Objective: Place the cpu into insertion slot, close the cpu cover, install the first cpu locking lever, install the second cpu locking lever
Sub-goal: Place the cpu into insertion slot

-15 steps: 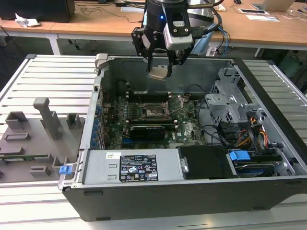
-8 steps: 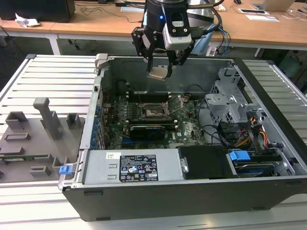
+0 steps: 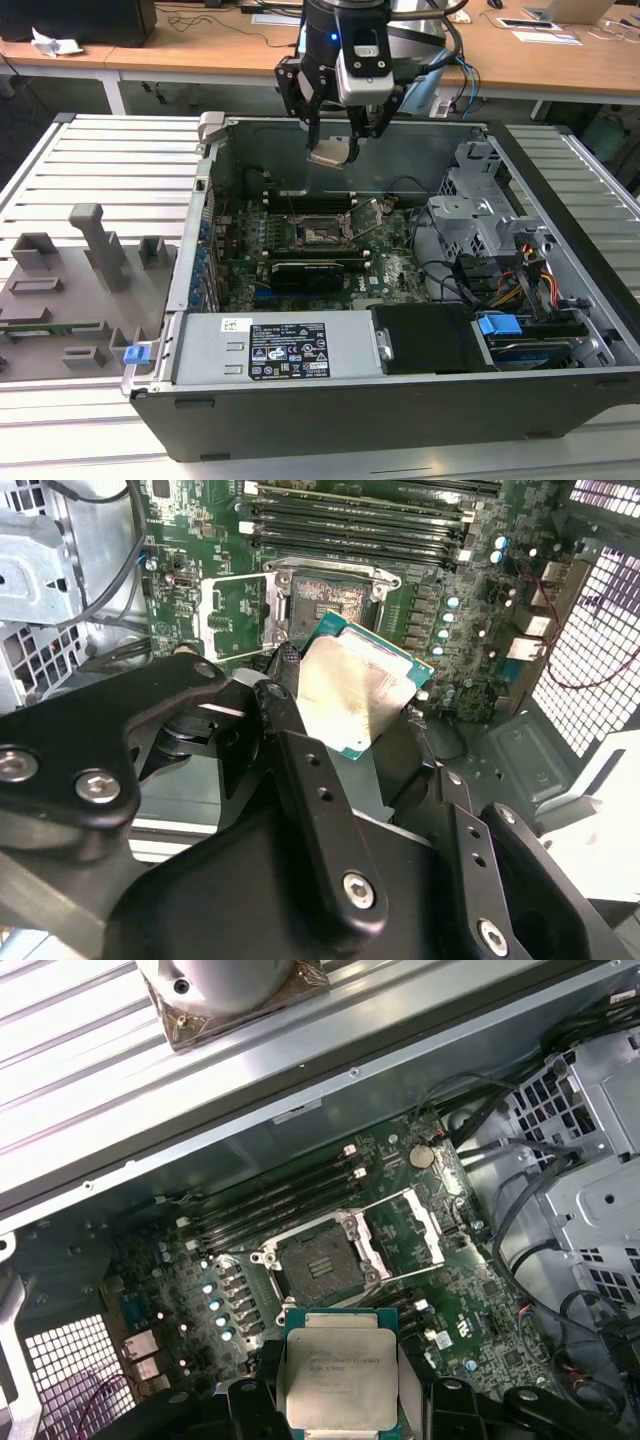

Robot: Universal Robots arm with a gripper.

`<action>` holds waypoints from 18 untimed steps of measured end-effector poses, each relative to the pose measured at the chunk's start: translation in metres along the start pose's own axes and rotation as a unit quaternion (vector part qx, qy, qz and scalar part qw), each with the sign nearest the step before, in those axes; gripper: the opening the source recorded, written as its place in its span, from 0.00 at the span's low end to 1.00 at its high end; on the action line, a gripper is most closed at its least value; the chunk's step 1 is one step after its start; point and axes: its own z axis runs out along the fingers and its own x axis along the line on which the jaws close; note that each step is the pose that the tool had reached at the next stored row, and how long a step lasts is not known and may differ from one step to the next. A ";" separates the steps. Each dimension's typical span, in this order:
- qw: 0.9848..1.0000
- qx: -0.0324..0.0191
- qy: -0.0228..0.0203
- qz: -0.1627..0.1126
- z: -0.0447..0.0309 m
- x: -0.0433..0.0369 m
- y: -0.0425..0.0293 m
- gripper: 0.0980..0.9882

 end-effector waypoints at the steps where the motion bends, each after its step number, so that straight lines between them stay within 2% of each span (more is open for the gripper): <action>1: 1.000 0.000 0.000 0.005 0.0000 0.0001 -0.0001 0.49; 13: 0.999 -0.001 -0.003 0.032 0.0020 0.0001 -0.0002 0.49; 15: 0.999 -0.001 -0.004 0.047 0.0025 0.0001 -0.0003 0.49; 18: 0.996 -0.002 -0.008 0.091 0.0037 0.0000 -0.0004 0.49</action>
